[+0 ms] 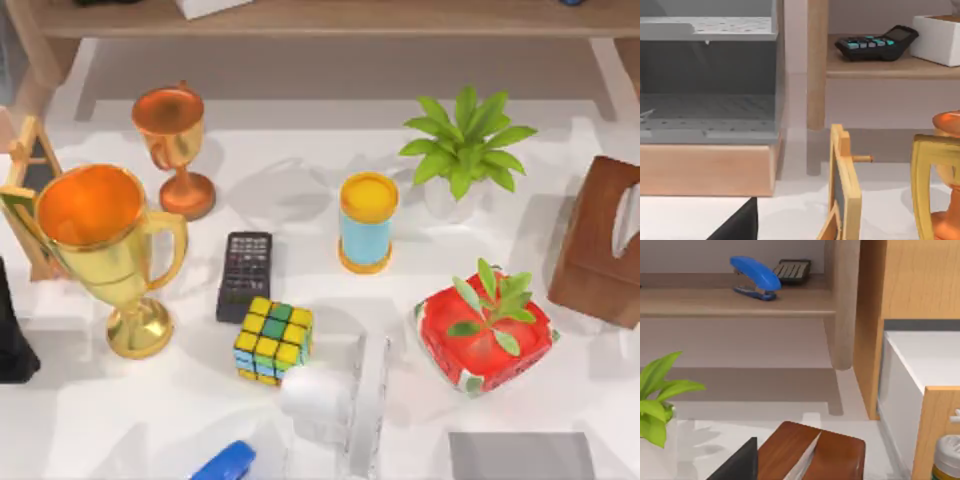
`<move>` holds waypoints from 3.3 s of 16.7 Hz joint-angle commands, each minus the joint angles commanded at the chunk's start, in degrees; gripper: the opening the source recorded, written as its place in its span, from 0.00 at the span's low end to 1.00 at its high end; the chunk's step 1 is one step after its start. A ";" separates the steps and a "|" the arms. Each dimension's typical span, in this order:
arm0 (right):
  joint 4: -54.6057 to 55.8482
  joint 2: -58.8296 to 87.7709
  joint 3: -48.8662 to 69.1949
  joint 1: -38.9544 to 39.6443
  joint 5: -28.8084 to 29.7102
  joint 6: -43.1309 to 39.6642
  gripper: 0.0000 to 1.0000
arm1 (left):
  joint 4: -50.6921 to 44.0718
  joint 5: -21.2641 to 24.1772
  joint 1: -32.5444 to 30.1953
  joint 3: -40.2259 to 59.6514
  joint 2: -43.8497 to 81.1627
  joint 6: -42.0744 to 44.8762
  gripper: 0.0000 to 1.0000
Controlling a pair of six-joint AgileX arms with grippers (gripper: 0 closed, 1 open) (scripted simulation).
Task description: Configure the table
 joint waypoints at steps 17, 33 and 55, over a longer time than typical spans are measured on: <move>-35.15 63.79 61.46 -9.86 -0.79 -10.35 1.00 | 0.00 0.00 0.00 0.00 0.00 0.00 1.00; -77.53 146.52 140.17 -21.64 -1.55 -23.75 1.00 | 0.00 0.00 0.00 0.00 0.00 0.00 1.00; -72.36 149.82 137.35 -21.32 -1.90 -24.00 1.00 | 0.00 0.00 0.00 0.00 0.00 0.00 1.00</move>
